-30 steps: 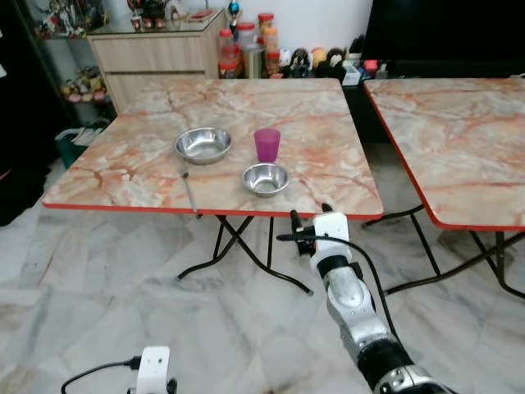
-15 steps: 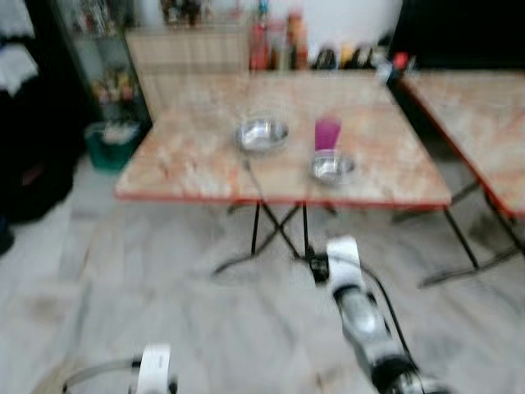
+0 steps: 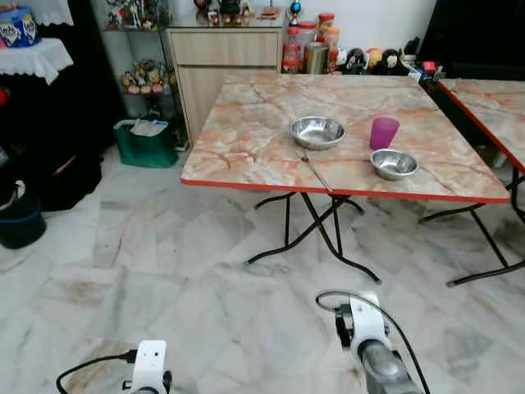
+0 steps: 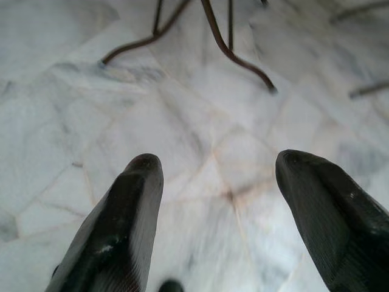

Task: Setting the table

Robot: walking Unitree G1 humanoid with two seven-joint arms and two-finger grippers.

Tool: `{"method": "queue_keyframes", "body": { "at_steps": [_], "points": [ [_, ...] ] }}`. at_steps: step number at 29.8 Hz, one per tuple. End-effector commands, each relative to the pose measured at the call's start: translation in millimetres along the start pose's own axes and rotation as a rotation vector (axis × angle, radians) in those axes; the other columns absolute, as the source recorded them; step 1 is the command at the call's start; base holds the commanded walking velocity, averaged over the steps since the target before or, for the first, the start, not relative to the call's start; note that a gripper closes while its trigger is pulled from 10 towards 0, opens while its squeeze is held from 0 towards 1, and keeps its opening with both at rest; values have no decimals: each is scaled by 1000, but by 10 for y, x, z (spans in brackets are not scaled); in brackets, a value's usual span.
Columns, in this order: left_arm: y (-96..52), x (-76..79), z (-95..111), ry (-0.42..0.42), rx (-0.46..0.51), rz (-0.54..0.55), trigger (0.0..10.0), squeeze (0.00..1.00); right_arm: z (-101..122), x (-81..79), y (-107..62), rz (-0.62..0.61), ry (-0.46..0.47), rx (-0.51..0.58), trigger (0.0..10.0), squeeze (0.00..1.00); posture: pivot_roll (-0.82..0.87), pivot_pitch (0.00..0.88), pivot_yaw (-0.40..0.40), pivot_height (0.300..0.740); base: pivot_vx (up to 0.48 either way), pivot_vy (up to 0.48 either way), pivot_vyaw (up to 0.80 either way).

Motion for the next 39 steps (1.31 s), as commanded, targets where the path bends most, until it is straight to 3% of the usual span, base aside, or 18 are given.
{"method": "queue_keyframes", "body": {
  "at_steps": [1,16,39],
  "points": [
    [5,20,17,-1,1,-11,10000,0,-116,85,-22,-27,67,-46,10000,0,24,0,13,740,0,0,0],
    [14,12,56,28,10,-14,10000,0,-428,162,-110,-68,117,-155,10000,0,26,0,26,740,106,0,0],
    [10,63,36,22,4,-30,10000,0,-455,183,-123,-69,109,-153,10000,0,22,0,22,740,271,0,0]
  ]
}}
Point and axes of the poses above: a point about 5 cm out from each wrist's last joint towards the gripper, its own y axis pointing out of the wrist towards the gripper, its own z axis along the axis of the wrist's last joint, x = y × z, the point moved 3 cm from there along y, pointing out of the wrist towards the gripper, and after that the axes turned 3 degrees about y, right-handed, at the moved point
